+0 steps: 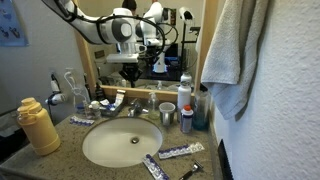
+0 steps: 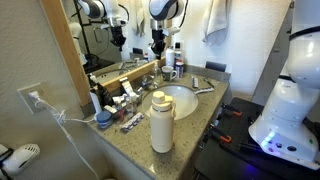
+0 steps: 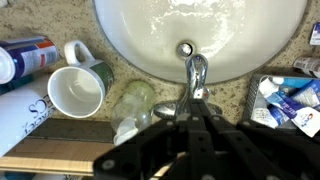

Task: Press down on the liquid soap bottle

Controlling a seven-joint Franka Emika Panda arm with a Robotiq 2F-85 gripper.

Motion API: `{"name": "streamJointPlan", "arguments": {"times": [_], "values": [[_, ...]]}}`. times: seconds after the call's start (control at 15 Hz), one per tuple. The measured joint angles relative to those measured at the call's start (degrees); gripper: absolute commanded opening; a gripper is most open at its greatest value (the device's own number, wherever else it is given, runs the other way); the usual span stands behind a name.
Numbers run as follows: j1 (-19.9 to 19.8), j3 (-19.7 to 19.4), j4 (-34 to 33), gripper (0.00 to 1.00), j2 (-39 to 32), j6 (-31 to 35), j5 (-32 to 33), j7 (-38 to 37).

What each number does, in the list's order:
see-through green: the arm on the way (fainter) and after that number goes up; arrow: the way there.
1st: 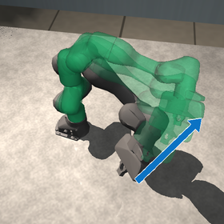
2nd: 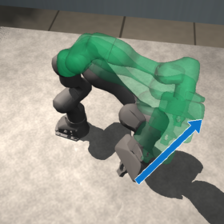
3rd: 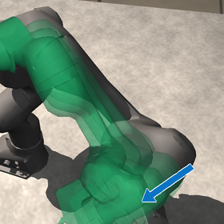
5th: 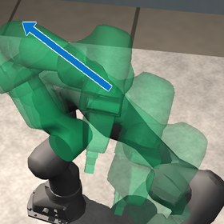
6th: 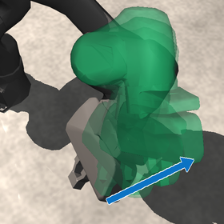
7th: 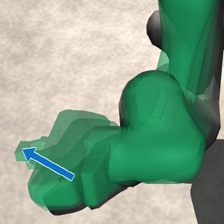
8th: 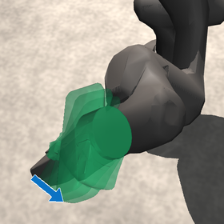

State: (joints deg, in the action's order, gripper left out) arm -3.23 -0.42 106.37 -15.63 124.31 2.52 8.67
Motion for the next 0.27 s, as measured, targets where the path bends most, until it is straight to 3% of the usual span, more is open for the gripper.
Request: {"name": "streamJointPlan", "arguments": {"times": [0.27], "values": [[-0.01,-0.08,3.22,0.00,2.18,-0.11,-0.11,-0.11]]}}
